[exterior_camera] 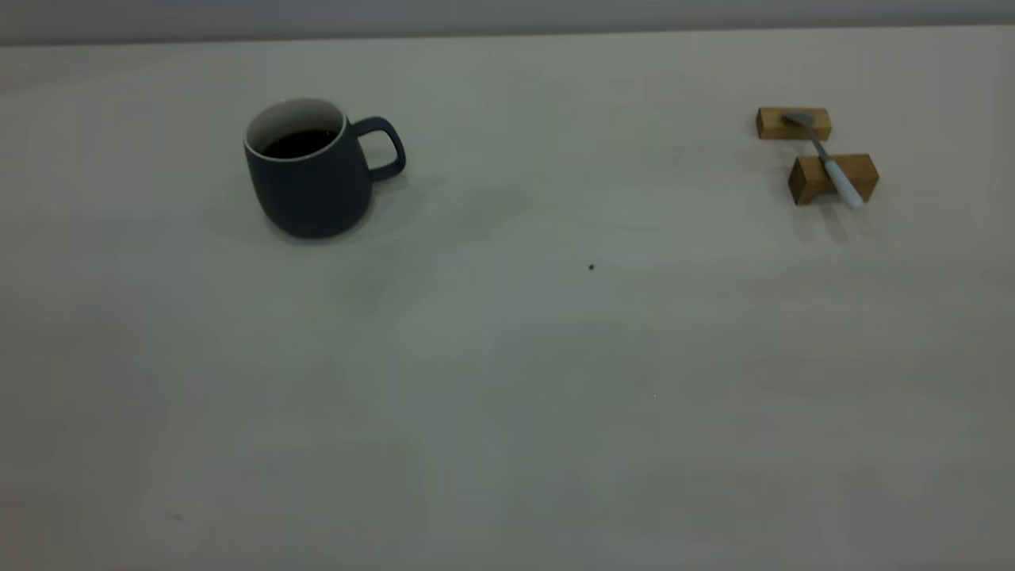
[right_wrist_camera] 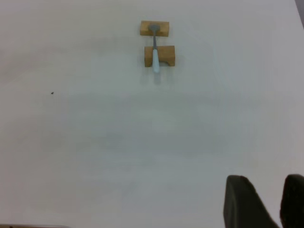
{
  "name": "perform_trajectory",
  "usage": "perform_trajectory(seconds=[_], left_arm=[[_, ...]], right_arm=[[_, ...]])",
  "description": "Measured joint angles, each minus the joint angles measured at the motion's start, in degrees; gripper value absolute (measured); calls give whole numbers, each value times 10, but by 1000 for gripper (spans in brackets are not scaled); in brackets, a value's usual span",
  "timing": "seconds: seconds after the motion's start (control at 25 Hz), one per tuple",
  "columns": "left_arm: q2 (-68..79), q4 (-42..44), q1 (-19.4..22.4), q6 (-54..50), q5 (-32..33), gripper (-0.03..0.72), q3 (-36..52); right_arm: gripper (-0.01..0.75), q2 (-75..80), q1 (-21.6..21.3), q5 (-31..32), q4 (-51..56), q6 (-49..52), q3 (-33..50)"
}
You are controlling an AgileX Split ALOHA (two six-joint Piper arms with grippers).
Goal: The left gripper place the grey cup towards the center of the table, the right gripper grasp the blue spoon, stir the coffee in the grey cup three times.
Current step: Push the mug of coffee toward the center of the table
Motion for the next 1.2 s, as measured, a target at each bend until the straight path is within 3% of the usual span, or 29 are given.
perform_trajectory(seconds=[0.52,0.84,1.2], left_arm=[[512,1,0,77,-251,585,-117],[788,-27,0,322,-271,585,-278],[990,-202,0,711,-278,585,-466]], right_arm=[[237,0,0,0,0,0,0],[237,0,0,0,0,0,0],[237,0,0,0,0,0,0]])
